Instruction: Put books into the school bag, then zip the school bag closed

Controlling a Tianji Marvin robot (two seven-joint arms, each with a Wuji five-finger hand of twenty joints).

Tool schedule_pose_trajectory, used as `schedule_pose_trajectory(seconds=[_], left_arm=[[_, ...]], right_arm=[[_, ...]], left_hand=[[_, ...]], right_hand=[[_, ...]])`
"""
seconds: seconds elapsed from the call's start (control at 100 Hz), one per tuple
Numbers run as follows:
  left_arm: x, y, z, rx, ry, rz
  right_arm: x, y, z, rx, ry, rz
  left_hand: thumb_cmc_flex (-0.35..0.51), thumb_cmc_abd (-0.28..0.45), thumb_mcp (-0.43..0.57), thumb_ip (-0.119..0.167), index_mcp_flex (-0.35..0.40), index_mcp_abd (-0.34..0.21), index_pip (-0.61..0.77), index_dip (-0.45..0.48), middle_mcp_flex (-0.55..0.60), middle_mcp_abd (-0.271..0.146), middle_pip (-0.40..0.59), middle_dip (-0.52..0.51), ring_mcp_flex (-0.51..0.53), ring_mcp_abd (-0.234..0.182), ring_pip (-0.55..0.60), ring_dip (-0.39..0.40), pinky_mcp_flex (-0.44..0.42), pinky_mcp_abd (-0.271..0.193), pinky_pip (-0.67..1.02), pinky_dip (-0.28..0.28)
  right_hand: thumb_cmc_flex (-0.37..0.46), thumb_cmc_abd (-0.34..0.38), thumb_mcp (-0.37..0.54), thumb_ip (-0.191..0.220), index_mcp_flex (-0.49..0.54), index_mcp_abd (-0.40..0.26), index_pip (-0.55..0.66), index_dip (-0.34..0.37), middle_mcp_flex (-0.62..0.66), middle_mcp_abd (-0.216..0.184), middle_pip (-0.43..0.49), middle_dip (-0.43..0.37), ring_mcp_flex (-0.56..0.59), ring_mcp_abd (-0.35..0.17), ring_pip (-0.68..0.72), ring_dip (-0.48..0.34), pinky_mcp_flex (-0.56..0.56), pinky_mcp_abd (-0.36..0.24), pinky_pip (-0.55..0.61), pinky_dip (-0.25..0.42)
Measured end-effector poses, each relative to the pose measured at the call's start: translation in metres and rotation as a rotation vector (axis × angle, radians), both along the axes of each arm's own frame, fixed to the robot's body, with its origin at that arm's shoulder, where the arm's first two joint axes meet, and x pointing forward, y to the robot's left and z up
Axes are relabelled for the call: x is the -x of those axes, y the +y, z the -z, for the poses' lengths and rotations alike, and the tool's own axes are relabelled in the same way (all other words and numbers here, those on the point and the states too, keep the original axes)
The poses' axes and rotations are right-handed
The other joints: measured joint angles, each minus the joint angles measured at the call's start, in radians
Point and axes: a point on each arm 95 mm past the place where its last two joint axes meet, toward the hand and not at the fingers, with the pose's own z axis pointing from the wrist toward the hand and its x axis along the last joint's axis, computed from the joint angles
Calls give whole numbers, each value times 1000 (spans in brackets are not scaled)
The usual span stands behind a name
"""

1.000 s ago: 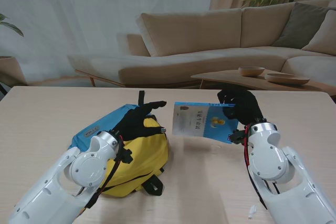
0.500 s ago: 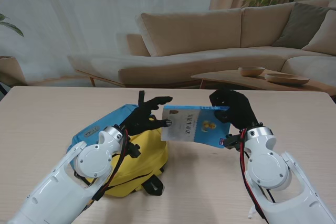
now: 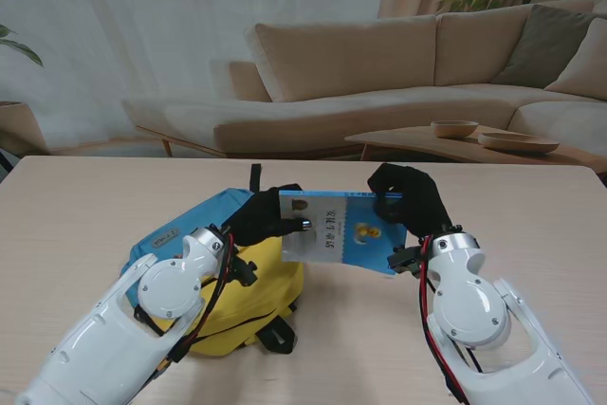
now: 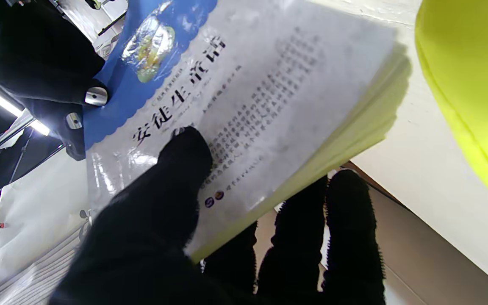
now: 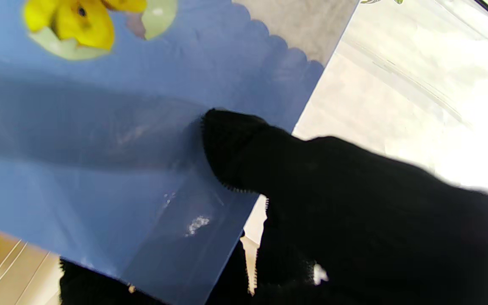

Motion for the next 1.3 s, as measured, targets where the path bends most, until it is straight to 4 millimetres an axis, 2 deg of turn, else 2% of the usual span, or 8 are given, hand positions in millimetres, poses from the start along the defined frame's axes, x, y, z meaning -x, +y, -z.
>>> schedule_pose_trajectory(seconds=[0.13,0.28,0.46,0.57,0.68,0.76,1.01,1.3], left_arm=[[1,1,-1,19,1,-6],[3,3,-2,47,-25,-23],[5,5,-5,68,-51,-59],[6,8,-5,83,-54,-77],[7,12,-5,98,-59,-99],[8,16,-6,114,-73,-123],[14,25,-10,149,-102,-163],[20,31,-18,187,-119,-172]], right_arm=[[0,1,0,2,1,-3],[1,1,-1,5,-2,-9],[3,-2,-2,4,-14,-40],[6,-7,-3,17,-22,-63],[8,-13,-6,29,-36,-81],[9,-18,-8,38,-55,-90],[5,-36,-8,96,-75,-67],[-7,-47,13,74,12,-56]], left_hand=[[32,3,-42,0,19,6,-11,23,11,8,23,44,47,19,84,39,63,19,73,43],[32,1,-42,-1,40,8,-60,120,15,30,71,103,107,30,154,74,145,33,125,76],[30,-13,-40,-11,73,8,-110,229,25,33,86,177,129,33,194,129,170,46,150,93],[30,-14,-40,-11,92,8,-146,299,25,46,102,232,129,40,230,175,175,59,163,119],[30,-14,-40,-11,102,8,-174,338,25,63,123,265,139,41,256,198,181,69,173,142],[30,-14,-40,-11,102,8,-175,362,25,66,138,280,141,41,268,207,184,72,175,153],[21,-14,-40,-11,102,8,-175,395,25,68,159,292,143,41,279,218,186,73,180,168],[20,-14,-40,-11,103,8,-175,411,25,69,164,302,143,41,279,218,186,73,180,176]], right_hand=[[0,1,0,-1,0,0,0,0,0,0,0,0,0,0,-1,-1,-2,0,0,0],[0,45,-1,-65,-6,0,-55,-40,-1,0,-24,-50,0,-4,-62,-12,-38,9,-12,-1],[-19,102,-2,-79,-154,4,-100,-215,-29,2,-36,-154,-28,-38,-147,-2,-91,13,-39,-3],[-97,164,-2,-75,-267,15,-138,-370,-95,4,-37,-196,-122,-86,-224,49,-139,17,-64,-14],[-226,318,-28,-18,-345,68,-285,-566,-239,5,-107,-267,-217,-103,-351,52,-189,12,-91,-30],[-248,374,-75,-18,-371,118,-391,-655,-302,2,-189,-332,-249,-113,-456,14,-202,4,-104,-42],[-298,372,-246,-13,-559,195,-544,-856,-495,0,-398,-469,-354,-141,-776,-131,-261,-36,-229,-115],[-335,344,-332,-57,-633,242,-561,-900,-576,-1,-421,-480,-387,-164,-851,-168,-280,-109,-277,-153]])
